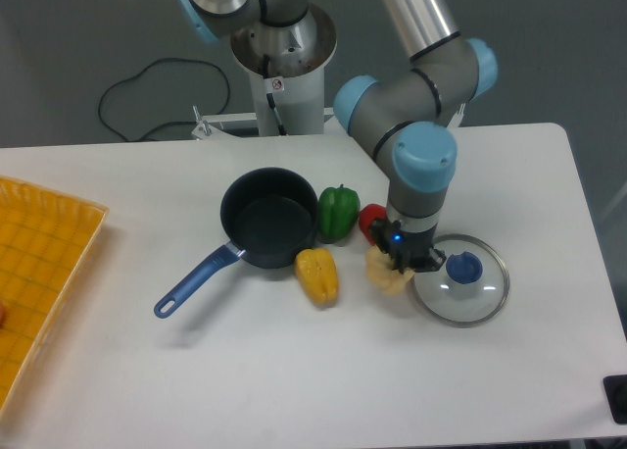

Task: Pick up the bread
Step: 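Lift the bread roll and carry it toward the glass lid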

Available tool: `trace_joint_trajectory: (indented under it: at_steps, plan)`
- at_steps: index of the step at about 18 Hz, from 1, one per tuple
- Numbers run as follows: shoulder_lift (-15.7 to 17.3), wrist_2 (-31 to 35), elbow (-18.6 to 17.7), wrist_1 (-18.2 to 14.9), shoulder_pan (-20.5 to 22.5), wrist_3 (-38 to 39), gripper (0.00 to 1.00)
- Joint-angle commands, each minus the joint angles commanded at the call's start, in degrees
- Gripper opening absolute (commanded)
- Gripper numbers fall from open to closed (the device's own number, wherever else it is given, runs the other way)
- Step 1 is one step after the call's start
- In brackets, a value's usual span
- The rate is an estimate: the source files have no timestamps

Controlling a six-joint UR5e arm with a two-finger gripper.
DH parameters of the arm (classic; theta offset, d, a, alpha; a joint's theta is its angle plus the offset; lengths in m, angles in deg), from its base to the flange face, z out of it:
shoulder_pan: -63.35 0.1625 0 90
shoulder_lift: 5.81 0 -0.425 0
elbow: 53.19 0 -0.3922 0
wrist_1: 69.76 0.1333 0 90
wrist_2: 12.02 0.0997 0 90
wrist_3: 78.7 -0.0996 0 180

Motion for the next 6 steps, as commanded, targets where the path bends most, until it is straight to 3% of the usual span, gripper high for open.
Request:
trace_joint_trajectory:
  at_steps: [6]
  plan:
    - [0.5, 1.9, 3.6, -3.6, 2.8, -0.3, 0.00]
